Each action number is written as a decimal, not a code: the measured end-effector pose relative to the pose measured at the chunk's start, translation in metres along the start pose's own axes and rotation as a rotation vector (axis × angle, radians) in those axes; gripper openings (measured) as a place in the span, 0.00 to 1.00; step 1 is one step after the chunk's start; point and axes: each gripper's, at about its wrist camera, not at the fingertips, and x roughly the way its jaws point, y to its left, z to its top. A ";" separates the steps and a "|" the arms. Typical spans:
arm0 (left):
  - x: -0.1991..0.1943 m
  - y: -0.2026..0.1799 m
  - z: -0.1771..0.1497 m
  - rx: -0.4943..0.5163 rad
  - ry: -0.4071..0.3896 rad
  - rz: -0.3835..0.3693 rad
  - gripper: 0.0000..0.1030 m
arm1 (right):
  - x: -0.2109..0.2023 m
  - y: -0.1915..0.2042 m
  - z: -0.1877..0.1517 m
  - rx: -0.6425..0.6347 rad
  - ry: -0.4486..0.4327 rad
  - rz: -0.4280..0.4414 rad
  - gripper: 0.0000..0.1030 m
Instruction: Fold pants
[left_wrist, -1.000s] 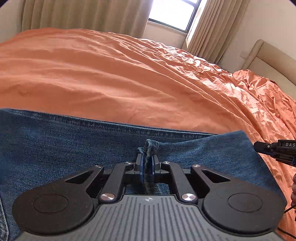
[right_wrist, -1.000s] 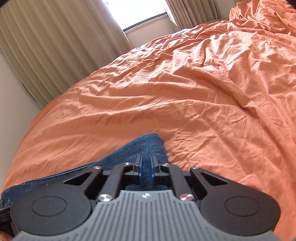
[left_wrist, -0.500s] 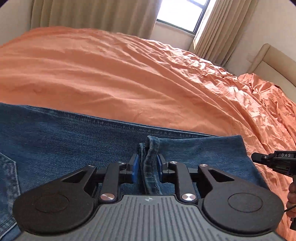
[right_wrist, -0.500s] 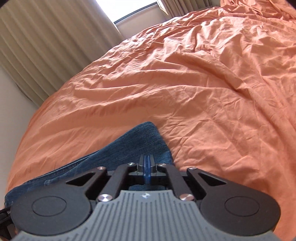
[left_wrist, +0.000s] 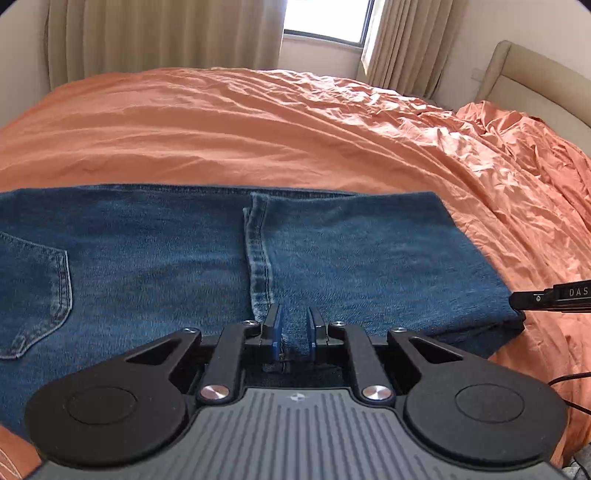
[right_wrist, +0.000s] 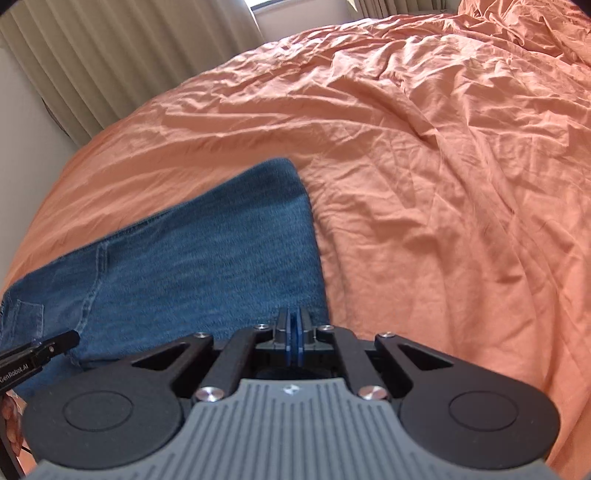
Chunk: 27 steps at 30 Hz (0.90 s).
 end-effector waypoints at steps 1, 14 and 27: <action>0.003 0.001 -0.004 0.003 0.014 0.014 0.13 | 0.006 -0.001 -0.003 -0.006 0.022 -0.004 0.00; -0.004 0.010 -0.011 -0.049 0.019 0.032 0.11 | 0.005 0.027 -0.015 -0.219 -0.045 -0.052 0.01; -0.109 0.122 -0.011 -0.337 -0.110 0.113 0.30 | -0.001 0.128 -0.026 -0.507 -0.183 0.250 0.01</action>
